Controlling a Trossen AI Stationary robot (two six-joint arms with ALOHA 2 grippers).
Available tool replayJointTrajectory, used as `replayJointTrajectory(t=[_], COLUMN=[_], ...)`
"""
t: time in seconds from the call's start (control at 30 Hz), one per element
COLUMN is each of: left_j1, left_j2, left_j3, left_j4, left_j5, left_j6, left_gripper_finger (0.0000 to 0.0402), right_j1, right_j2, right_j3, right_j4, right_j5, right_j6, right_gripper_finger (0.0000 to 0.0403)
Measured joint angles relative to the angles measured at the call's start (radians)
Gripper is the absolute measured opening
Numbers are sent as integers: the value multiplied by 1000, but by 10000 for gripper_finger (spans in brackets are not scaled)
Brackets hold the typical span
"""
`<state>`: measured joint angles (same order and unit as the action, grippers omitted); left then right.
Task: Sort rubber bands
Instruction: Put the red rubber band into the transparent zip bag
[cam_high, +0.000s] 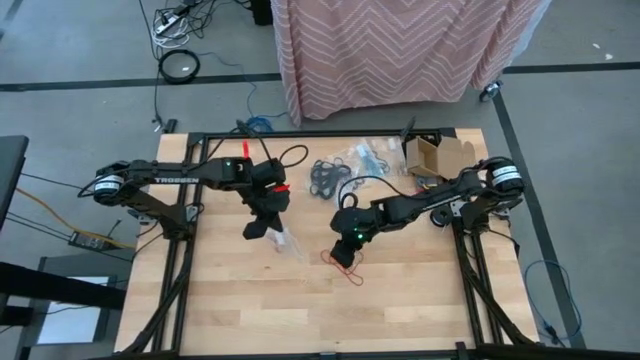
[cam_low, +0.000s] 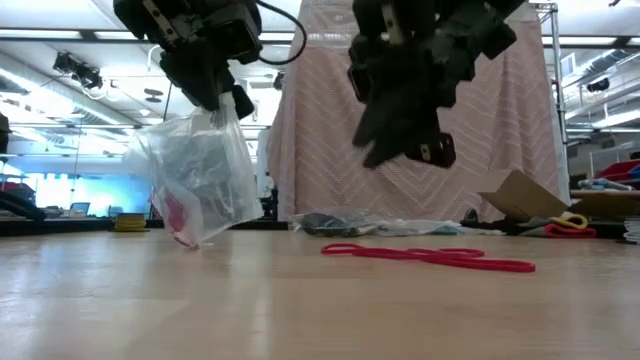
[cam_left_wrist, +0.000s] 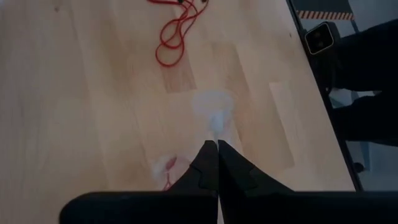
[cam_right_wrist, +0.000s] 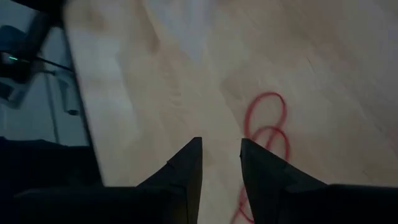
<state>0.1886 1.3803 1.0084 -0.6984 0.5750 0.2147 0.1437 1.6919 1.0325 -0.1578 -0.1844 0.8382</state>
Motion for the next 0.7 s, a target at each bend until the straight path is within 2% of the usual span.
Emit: replayJointTrajectory(t=[0.2, 0.57, 0.63, 0.7], left_j1=[0, 0, 0, 1], left_j2=[-11, -13, -13, -13], left_j3=[0, 0, 0, 0], left_j4=[5, 46, 53, 56], left_j5=[1, 2, 1, -1], left_j6=[-3, -10, -13, -15], left_gripper_finger=[0, 0, 0, 0], right_j1=[8, 25, 33, 44], right_j2=[66, 191, 198, 199], right_j3=[0, 1, 4, 4], right_j4=[-47, 8, 8, 0], right_j5=[-27, -44, -45, -13], right_j6=[-1, 6, 31, 52], right_gripper_finger=[98, 98, 91, 67])
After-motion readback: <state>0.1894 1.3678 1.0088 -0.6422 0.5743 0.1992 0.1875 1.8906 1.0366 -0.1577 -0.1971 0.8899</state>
